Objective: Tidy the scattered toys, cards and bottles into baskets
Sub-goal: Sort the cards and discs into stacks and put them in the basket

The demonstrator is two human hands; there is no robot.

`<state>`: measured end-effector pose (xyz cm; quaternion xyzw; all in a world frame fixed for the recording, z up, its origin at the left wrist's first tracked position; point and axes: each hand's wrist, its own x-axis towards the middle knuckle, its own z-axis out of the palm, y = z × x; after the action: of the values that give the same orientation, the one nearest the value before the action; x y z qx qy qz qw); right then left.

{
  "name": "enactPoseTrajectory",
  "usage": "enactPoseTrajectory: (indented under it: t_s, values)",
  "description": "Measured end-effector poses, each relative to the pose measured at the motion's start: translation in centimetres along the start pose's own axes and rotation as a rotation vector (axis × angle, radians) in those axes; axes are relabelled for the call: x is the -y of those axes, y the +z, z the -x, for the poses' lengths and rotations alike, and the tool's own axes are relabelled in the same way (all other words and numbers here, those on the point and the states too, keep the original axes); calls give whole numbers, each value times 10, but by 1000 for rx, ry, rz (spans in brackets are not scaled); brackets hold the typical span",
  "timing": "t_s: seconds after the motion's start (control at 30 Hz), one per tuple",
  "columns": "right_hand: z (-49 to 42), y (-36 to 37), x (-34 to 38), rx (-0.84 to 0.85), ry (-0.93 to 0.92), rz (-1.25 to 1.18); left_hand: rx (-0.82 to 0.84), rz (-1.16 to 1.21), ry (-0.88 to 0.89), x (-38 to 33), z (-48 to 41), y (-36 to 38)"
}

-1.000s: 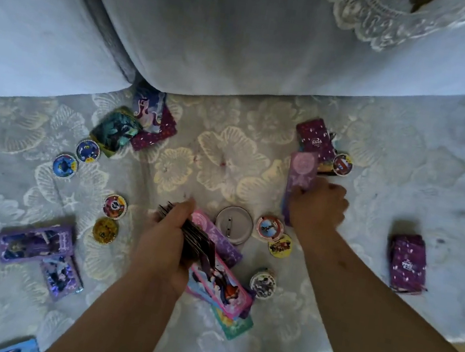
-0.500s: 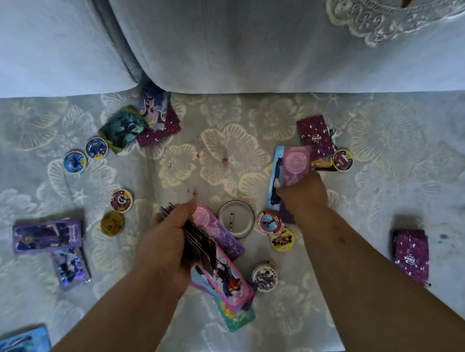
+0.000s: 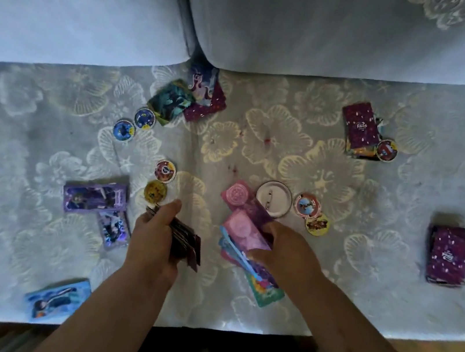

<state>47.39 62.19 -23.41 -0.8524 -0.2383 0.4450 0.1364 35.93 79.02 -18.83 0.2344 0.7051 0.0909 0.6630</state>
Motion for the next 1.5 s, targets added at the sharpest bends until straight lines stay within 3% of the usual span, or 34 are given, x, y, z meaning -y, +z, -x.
enactPoseTrajectory:
  t_s: [0.07, 0.13, 0.17, 0.23, 0.3, 0.33, 0.43, 0.6, 0.7, 0.83, 0.9, 1.0, 1.03, 1.17, 1.27, 1.4, 1.5]
  values:
    - [-6, 5, -2, -230, -21, 53, 30, -13, -1, 1, 3, -3]
    - [-4, -13, 9, -451, -21, -196, 74, -26, 0, 3, 6, 0]
    - [0, -26, 18, -448, -45, -358, 87, -34, 14, 5, 7, 4]
    - [12, -52, 41, -138, -108, -554, 104, -46, 64, 6, 11, 15]
    - [24, -63, 65, 221, -169, -482, 109, -32, 90, 3, 15, 29]
    - [28, -61, 74, 270, -219, -377, 122, -7, 76, -1, 17, 37]
    - [24, -55, 84, 52, -288, -95, 236, -31, -36, -13, 22, 54]
    - [16, -50, 82, -68, -173, -255, 403, -63, -162, -12, 25, 71]
    - [16, -52, 83, -260, -219, -257, 455, -1, -237, -10, 26, 83]
    - [4, -90, 58, 47, -161, -617, 497, 33, -238, -8, 26, 107]
    - [-14, -118, 30, -25, -62, -739, 461, 39, -176, -9, 22, 121]
    - [-65, -148, -17, -537, 115, -199, 396, 9, -162, -8, 18, 133]
    - [-83, -154, -29, -620, 171, -69, 391, -11, -166, -6, 18, 136]
    - [-136, -152, -53, -516, 331, 189, 425, -111, -158, 7, 23, 147]
    - [-135, -125, -53, -501, 188, 296, 393, -86, -158, 12, 24, 154]
    - [-101, -89, -56, -537, -85, 224, 360, -79, -151, 14, 22, 157]
    - [-90, -93, -58, -520, -38, 185, 327, -88, -128, 13, 23, 157]
